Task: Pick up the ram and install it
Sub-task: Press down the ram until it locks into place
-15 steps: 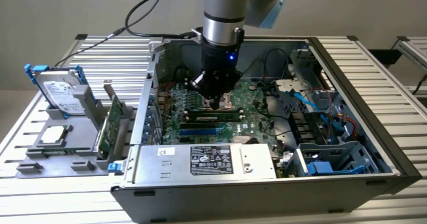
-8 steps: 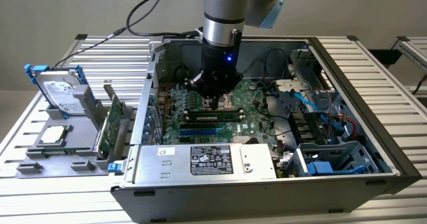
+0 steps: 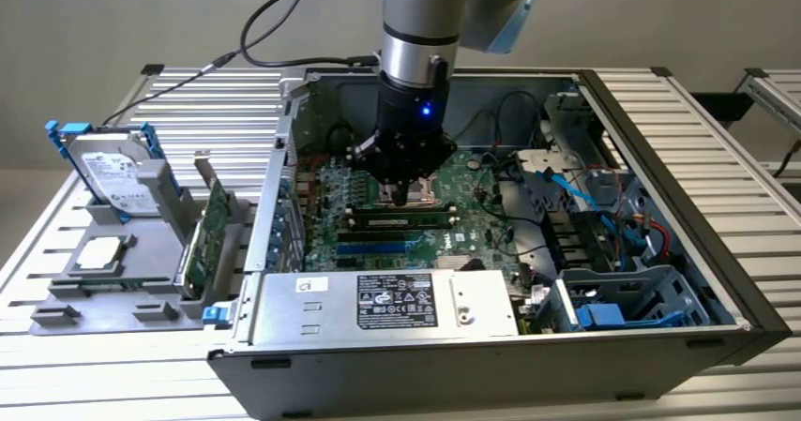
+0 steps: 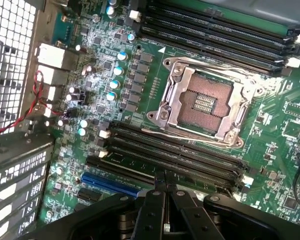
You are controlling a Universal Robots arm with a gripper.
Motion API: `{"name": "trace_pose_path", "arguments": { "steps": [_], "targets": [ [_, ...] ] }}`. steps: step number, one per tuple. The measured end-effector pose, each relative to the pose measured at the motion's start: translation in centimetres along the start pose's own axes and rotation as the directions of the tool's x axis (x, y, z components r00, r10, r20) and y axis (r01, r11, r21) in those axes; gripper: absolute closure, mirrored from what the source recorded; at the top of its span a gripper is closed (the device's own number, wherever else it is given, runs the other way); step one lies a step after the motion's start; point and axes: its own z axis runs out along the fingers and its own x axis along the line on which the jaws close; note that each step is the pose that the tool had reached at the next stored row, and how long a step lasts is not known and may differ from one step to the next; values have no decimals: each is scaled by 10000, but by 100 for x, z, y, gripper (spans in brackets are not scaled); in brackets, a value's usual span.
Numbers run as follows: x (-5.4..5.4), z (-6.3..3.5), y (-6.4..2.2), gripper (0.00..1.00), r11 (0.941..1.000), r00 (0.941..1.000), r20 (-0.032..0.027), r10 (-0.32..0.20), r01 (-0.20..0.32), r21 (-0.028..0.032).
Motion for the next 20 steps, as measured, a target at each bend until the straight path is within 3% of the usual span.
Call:
{"name": "trace_pose_path", "arguments": {
  "steps": [6, 9, 12, 16, 17, 20],
  "targets": [
    [0, 0, 0, 89, 9963, 9963, -36, 860, -860, -68],
    [0, 0, 0, 89, 9924, 9924, -18, 1229, -1229, -94],
    [0, -2, 1, 89, 9886, 9886, 74, 1503, -1503, -101],
    [-1, -4, 0, 89, 9860, 9856, 296, 1667, -1665, -95],
    [0, -4, -6, 89, 9859, 9854, 323, 1672, -1670, -92],
    [5, -3, -30, 89, 9857, 9851, 334, 1687, -1685, -92]
  ]
}}
